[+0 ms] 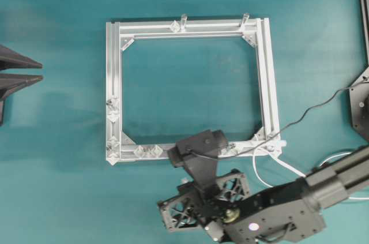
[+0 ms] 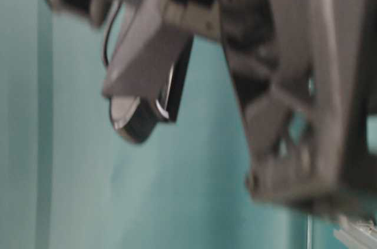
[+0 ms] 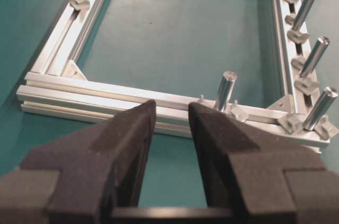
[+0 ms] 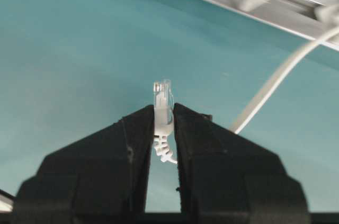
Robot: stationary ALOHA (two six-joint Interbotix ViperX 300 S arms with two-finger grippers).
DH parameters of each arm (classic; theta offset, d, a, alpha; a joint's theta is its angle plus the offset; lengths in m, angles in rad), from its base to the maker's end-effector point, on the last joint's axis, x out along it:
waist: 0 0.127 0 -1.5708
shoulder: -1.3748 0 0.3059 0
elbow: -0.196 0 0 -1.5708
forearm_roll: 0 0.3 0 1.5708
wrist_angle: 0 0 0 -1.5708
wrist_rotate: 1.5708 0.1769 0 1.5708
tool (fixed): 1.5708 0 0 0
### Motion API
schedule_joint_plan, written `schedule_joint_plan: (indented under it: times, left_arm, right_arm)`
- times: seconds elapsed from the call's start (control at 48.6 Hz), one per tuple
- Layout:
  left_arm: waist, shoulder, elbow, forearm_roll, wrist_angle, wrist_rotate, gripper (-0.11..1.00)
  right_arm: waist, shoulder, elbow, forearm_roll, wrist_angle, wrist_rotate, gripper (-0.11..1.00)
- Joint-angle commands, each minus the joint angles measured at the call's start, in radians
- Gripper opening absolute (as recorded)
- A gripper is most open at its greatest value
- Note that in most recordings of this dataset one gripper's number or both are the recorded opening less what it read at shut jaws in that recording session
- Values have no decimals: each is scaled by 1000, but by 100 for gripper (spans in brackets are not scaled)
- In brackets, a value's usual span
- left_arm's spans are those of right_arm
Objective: Move the cable alternately left and right between 8 closely spaced pins so it hooks onto each one.
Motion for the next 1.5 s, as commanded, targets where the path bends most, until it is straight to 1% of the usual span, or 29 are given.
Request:
schedule_joint_plan:
  times: [0.0, 0.247, 0.35, 0.638, 0.926, 1.05, 1.318, 1.482]
  left_arm:
    - [0, 11, -11, 3, -8, -8, 37]
    - [-18, 11, -11, 3, -8, -8, 36]
    - [-25, 11, -11, 2, -8, -8, 37]
    - [-28, 11, -11, 3, -8, -8, 36]
    - [-26, 2, -11, 3, -3, -9, 37]
    - [-28, -6, -11, 2, 0, -9, 37]
    - [-28, -6, -14, 3, 0, -6, 37]
    - [-28, -6, -14, 2, 0, -6, 37]
  right_arm:
    - [-8, -2, -52, -11, -8, -3, 15]
    - [-32, 46, -114, -14, -29, -3, 15]
    - [-35, 54, -124, -26, -29, -3, 15]
    - [-58, 54, -124, -32, 8, -9, 15]
    - [-106, 54, -120, -31, 32, -81, 15]
    - [-127, 54, -115, -32, 34, -98, 15]
    - [-150, 54, -103, -52, 32, -107, 15]
    - [-158, 54, -98, -52, 32, -109, 15]
